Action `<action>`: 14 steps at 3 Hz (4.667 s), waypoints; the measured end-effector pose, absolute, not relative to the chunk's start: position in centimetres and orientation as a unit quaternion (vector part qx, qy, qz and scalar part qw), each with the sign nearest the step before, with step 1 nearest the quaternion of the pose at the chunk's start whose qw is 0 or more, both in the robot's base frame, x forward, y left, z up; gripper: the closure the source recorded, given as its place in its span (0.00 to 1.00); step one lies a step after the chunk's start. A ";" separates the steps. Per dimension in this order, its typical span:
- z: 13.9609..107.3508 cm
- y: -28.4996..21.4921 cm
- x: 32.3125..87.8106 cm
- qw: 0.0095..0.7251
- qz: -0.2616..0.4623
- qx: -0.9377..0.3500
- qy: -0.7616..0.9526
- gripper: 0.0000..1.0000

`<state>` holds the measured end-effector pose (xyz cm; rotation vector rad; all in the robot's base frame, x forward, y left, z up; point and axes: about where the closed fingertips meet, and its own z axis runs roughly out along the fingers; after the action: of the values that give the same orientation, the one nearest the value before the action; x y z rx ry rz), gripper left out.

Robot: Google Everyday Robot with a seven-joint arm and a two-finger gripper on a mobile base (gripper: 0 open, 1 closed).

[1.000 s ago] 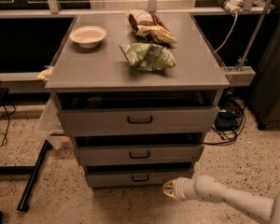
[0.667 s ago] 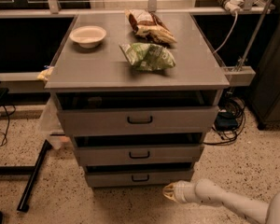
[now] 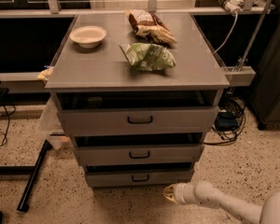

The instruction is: Open bottom drawer

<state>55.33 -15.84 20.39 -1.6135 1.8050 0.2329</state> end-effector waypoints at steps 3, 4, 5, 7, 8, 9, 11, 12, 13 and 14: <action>19.5 -15.1 56.9 0.359 0.083 -0.629 0.684 0.00; 19.4 -14.7 57.9 0.359 0.082 -0.637 0.677 0.00; 19.5 -14.7 59.1 0.358 0.080 -0.643 0.672 0.00; 19.0 -15.3 61.6 0.346 0.078 -0.648 0.674 0.00; 16.1 -16.1 63.9 0.321 0.088 -0.649 0.684 0.00; 16.2 -16.3 64.3 0.322 0.085 -0.648 0.685 0.00; 15.9 -15.5 61.7 0.275 0.119 -0.655 0.694 0.00; 16.1 -15.7 61.1 0.259 0.128 -0.655 0.699 0.00; 16.2 -16.2 60.2 0.239 0.141 -0.652 0.706 0.00; 16.4 -16.2 60.2 0.239 0.141 -0.652 0.706 0.00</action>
Offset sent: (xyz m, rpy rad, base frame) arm 0.0160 0.0006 -0.0082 0.0009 -0.0419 0.0043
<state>60.20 -16.16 16.42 -1.7857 1.9326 0.3870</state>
